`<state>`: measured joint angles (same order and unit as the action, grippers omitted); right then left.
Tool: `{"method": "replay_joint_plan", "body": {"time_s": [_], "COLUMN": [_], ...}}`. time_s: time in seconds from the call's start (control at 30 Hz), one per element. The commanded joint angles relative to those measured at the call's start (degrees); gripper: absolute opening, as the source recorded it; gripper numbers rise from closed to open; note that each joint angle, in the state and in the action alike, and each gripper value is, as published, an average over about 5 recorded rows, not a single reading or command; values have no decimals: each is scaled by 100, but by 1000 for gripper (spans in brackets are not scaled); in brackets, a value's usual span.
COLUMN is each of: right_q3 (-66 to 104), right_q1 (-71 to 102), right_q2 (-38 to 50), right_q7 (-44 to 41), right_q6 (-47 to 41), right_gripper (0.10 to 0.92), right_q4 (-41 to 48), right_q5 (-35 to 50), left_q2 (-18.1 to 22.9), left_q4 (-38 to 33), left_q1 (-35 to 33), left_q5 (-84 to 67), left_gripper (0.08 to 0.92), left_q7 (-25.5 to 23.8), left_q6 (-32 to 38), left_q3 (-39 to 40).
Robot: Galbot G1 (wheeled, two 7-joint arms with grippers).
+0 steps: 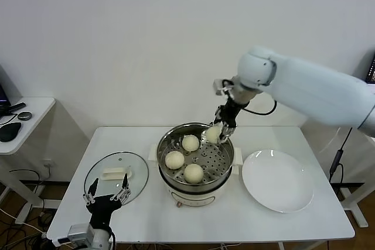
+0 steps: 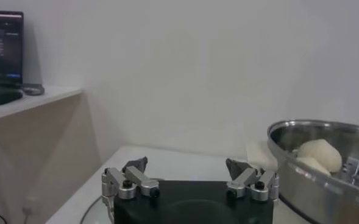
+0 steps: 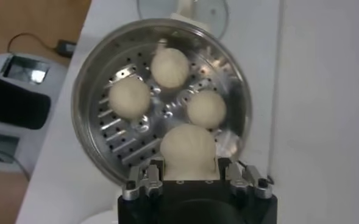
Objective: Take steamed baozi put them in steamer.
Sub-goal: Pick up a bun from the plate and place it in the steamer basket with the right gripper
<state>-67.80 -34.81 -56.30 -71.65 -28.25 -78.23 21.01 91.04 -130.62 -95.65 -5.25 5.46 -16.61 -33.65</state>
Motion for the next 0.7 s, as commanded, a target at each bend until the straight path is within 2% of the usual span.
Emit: {"method": "replay_joint_plan", "body": {"time_s": [0.03, 0.17, 0.7], "right_q3": [-473, -237, 17], "right_q1": [256, 638, 1163], "right_q2": [-371, -482, -455], "right_q7": [460, 763, 958], "right_q6": [-378, -460, -525], "right_gripper": [526, 526, 526], "right_q4": [-40, 203, 331], "right_q5": [-90, -276, -766], "left_q2": [-13, -29, 5], "left_q4": [-21, -1, -41], "left_q1": [21, 72, 46], "left_q5": [-63, -103, -119], "left_gripper": [823, 823, 823], "left_q7": [-9, -25, -18], "left_q6": [-17, -38, -46], "left_q3": [-23, -75, -90]}}
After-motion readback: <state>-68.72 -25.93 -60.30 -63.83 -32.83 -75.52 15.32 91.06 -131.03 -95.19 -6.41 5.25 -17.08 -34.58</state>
